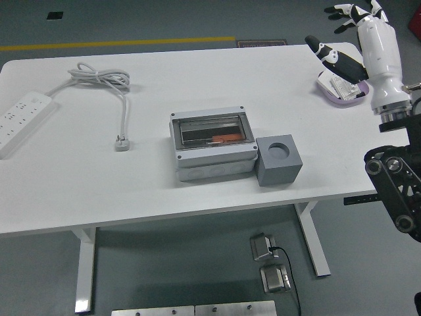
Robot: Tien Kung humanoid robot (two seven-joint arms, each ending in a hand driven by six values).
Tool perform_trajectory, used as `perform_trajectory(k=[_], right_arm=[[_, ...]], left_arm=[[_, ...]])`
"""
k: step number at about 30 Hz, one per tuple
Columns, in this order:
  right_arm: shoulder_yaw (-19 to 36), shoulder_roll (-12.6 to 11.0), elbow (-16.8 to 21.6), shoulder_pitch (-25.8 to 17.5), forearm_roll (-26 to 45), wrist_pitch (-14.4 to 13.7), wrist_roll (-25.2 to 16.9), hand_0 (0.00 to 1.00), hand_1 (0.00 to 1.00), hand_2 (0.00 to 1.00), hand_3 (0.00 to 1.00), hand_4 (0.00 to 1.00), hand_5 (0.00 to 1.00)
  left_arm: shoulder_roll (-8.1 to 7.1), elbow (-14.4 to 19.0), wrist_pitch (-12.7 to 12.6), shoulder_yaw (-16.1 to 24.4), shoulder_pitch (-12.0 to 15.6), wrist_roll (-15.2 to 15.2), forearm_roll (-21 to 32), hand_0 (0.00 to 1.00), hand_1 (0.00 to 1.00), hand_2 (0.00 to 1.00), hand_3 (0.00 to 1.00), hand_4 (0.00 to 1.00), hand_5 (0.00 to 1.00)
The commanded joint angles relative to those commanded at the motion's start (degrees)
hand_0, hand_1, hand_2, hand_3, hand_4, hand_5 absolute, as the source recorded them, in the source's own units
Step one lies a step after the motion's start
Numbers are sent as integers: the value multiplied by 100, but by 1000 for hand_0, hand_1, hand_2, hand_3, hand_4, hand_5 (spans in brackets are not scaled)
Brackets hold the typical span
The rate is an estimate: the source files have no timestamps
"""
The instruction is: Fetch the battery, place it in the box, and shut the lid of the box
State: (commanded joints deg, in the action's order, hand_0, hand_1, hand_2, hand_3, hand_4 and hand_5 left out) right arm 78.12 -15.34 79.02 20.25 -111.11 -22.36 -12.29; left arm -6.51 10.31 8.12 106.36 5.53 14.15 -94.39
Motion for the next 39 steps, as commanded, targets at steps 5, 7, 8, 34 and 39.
perform_trajectory(k=[5, 7, 8, 34, 39], right_arm=[[-65, 433, -205, -291, 1084, 125, -653, 998, 372, 612, 651, 996, 941], [-140, 591, -210, -388, 1519, 350, -913, 998, 308, 567, 534, 945, 715], [-179, 651, -196, -429, 1725, 472, -1041, 998, 308, 567, 534, 945, 715], [-771, 885, -486, -496, 7444, 2823, -1503, 845, 362, 806, 274, 773, 406], [-764, 868, -493, -487, 8322, 2801, -1525, 739, 356, 820, 263, 765, 436]], left_arm=[[-13, 0, 10, 29, -35, -27, -11, 605, 681, 705, 757, 802, 913], [-16, 0, 8, 32, -33, -29, -5, 607, 680, 705, 756, 804, 910], [-15, 0, 7, 32, -32, -28, -3, 607, 680, 705, 756, 804, 910], [3, 0, -2, 116, -13, 55, -35, 609, 681, 706, 757, 805, 902], [4, 0, -1, 109, -5, 70, -19, 609, 680, 707, 754, 804, 900]])
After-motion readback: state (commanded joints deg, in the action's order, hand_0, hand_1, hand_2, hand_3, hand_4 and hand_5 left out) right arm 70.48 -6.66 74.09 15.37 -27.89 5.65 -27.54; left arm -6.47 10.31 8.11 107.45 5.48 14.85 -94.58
